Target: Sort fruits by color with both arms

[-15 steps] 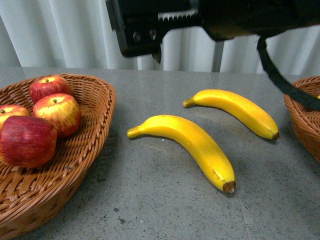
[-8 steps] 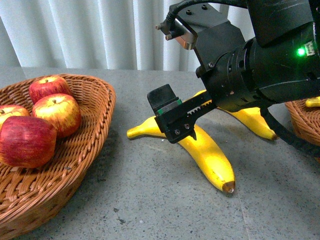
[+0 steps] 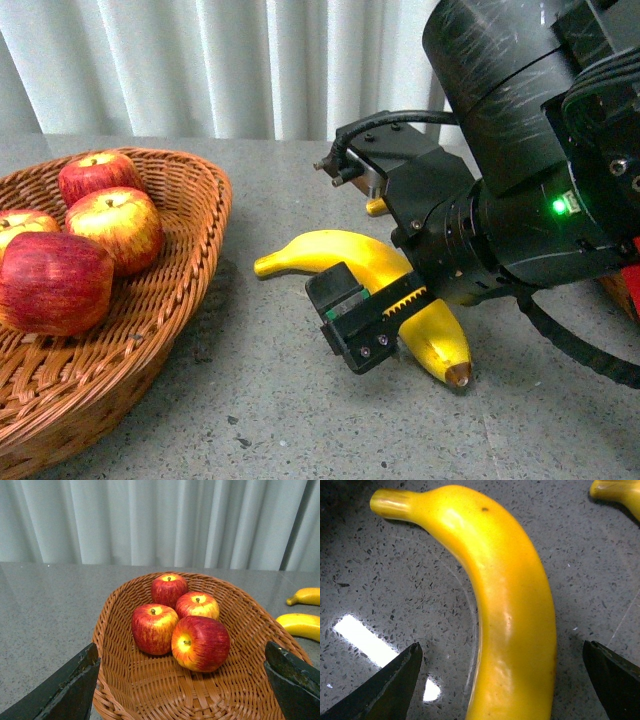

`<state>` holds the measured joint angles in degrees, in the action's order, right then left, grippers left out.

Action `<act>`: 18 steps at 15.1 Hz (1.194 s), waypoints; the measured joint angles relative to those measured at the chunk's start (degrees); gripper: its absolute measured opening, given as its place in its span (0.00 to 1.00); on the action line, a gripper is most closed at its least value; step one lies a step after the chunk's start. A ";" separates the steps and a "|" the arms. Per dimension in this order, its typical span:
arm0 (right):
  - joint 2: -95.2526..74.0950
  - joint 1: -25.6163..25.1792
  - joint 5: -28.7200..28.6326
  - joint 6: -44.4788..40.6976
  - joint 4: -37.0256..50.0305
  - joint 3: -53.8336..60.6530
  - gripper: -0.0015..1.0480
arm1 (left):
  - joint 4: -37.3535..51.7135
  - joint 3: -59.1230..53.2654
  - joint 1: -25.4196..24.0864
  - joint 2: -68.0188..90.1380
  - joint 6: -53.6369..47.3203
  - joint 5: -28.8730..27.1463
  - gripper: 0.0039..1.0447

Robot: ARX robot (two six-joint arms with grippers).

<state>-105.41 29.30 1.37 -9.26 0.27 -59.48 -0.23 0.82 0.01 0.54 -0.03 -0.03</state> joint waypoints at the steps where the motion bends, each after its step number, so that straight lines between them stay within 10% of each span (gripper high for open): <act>1: -0.66 0.00 0.24 0.20 0.20 -0.02 0.94 | 0.00 0.00 0.00 0.00 0.00 0.02 0.94; 5: -1.62 0.00 0.42 0.66 0.15 -0.28 0.92 | 0.00 0.00 0.00 -0.02 0.00 0.00 0.94; 7: -1.46 -0.55 -0.59 0.90 0.50 -0.28 0.38 | 0.00 0.00 0.00 0.00 0.00 0.00 0.94; 8: -1.16 -0.90 -1.05 1.07 0.35 -0.31 0.34 | 0.00 0.00 0.00 -0.02 0.00 0.02 0.94; 18: 9.33 -12.15 -10.32 9.84 3.21 -3.23 0.34 | 0.00 0.00 0.00 0.00 0.00 0.00 0.94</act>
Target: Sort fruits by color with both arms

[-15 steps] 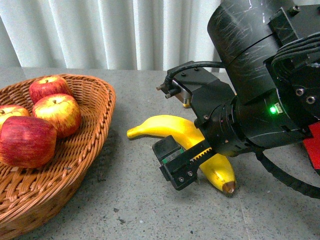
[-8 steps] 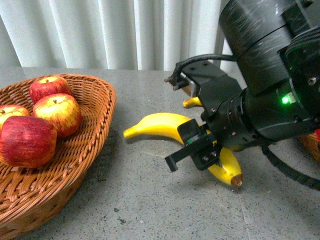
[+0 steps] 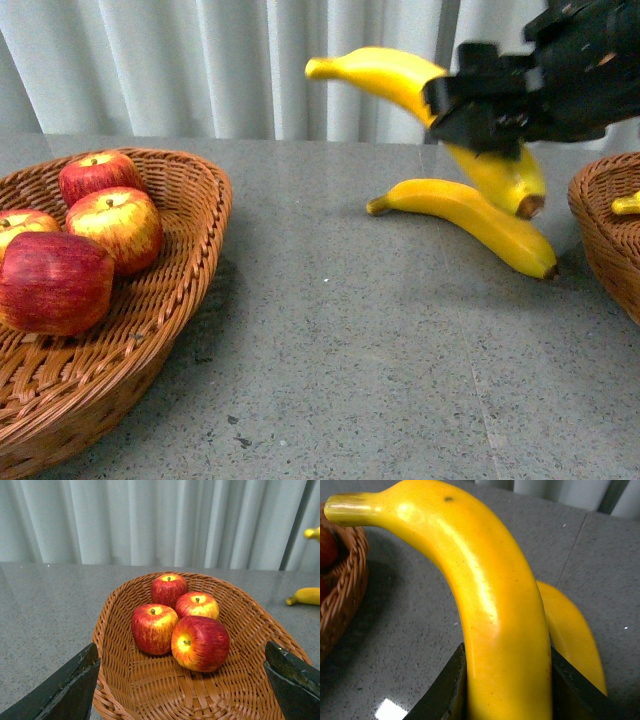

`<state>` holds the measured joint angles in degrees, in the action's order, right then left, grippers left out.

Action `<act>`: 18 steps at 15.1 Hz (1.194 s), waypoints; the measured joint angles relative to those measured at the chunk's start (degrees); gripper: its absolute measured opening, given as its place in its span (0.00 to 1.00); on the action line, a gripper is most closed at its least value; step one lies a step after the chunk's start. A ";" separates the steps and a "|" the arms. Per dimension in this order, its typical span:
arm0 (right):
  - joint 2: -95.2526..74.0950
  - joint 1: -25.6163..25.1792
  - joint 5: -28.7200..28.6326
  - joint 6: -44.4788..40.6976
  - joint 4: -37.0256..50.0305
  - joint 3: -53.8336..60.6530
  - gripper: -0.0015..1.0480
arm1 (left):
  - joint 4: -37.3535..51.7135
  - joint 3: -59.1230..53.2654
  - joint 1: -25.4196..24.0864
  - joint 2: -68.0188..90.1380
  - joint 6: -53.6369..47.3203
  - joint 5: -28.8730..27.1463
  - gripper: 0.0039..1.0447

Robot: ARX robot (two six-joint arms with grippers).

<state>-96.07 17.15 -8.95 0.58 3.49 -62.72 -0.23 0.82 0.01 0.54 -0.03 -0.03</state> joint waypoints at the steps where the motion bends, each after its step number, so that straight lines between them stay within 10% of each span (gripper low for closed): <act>1: 1.90 -2.93 -2.19 1.20 1.62 0.74 0.34 | 0.00 0.00 0.00 0.00 0.00 0.00 0.94; 8: 17.05 -36.11 -13.99 -15.19 10.86 20.52 0.33 | 0.00 0.00 0.00 -0.02 0.00 0.02 0.94; 12: 21.35 -43.08 -20.85 -23.80 5.49 22.29 0.33 | 0.00 0.00 0.00 -0.02 0.00 0.02 0.94; 18: 24.50 -38.75 -22.34 -22.75 3.48 19.21 0.94 | 0.00 0.00 0.00 -0.02 0.00 0.00 0.94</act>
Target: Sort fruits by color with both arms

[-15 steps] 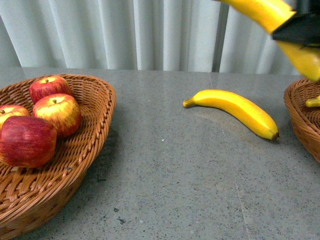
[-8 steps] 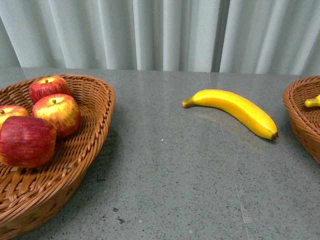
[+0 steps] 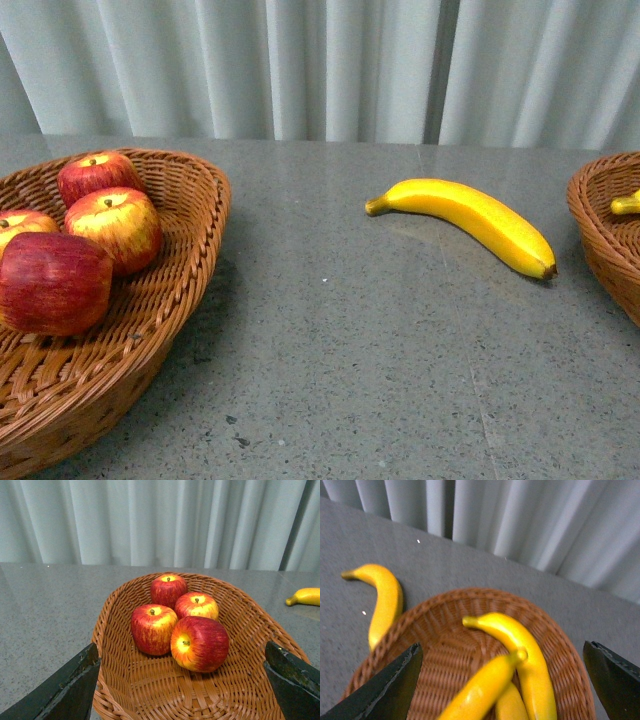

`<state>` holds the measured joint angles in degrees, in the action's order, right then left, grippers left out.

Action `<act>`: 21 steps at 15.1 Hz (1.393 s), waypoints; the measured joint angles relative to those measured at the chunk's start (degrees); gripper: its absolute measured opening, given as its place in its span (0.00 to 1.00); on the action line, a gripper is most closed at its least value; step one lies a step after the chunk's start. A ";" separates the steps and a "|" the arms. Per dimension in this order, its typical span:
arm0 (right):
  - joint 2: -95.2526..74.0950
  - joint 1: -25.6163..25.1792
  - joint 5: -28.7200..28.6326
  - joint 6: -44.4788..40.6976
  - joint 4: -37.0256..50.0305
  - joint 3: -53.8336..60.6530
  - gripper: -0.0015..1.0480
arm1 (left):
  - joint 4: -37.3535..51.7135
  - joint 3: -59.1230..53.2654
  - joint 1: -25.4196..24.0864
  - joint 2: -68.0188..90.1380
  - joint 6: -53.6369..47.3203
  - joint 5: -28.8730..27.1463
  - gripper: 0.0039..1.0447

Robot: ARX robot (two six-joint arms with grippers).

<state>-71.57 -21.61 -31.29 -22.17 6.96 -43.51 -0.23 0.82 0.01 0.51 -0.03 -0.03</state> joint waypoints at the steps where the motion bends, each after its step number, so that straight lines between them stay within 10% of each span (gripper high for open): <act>1: 0.70 2.97 0.98 1.29 0.04 -1.92 0.93 | 0.00 0.00 0.00 0.02 0.00 0.00 0.94; 8: -21.88 39.78 17.81 7.91 -1.60 -23.71 0.94 | 0.00 0.00 0.00 0.00 0.00 0.02 0.94; 21: -49.70 37.24 21.42 -2.71 -17.05 -45.72 0.94 | 0.00 0.00 0.00 0.02 0.00 0.00 0.94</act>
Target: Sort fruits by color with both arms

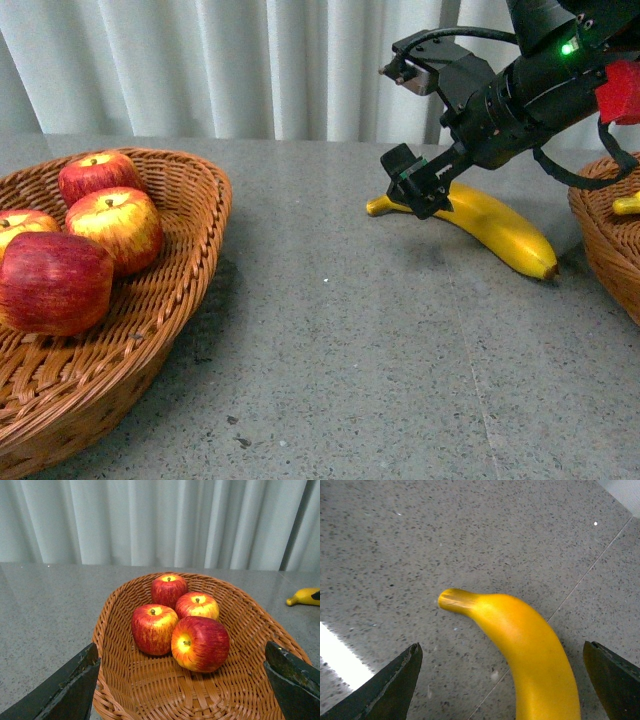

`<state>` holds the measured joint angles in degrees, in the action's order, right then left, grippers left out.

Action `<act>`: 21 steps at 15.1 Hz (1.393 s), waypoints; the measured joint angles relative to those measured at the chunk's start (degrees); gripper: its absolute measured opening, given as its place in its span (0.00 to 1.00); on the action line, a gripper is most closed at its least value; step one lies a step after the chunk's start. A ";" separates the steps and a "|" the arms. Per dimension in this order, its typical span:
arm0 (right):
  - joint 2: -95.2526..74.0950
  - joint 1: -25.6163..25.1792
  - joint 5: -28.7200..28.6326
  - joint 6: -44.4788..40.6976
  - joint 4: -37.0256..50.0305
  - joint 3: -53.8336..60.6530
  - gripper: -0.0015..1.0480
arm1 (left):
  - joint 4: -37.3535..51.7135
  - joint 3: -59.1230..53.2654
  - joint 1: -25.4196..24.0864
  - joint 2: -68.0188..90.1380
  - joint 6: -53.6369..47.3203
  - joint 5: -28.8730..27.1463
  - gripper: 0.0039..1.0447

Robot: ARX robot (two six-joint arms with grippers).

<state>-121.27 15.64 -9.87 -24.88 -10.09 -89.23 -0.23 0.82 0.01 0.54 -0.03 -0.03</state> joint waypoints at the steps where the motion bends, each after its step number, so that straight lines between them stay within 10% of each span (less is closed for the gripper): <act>1: -1.44 -0.02 0.04 -0.42 -0.92 -1.81 0.94 | 0.00 0.00 0.00 -0.02 0.00 0.00 0.94; 10: -6.97 0.57 3.23 -5.46 -8.63 -8.17 0.94 | 0.00 0.00 0.00 -0.02 0.00 0.00 0.94; 16: -6.47 1.22 3.04 -3.63 -4.55 -7.52 0.35 | 0.00 0.00 0.00 0.00 0.00 0.00 0.94; 21: -0.63 -1.09 -3.48 8.61 4.70 -6.27 0.32 | 0.02 0.00 0.00 -0.02 0.00 0.02 0.94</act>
<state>-121.91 14.55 -13.34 -16.27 -5.39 -95.50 -0.21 0.82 0.01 0.51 -0.03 -0.01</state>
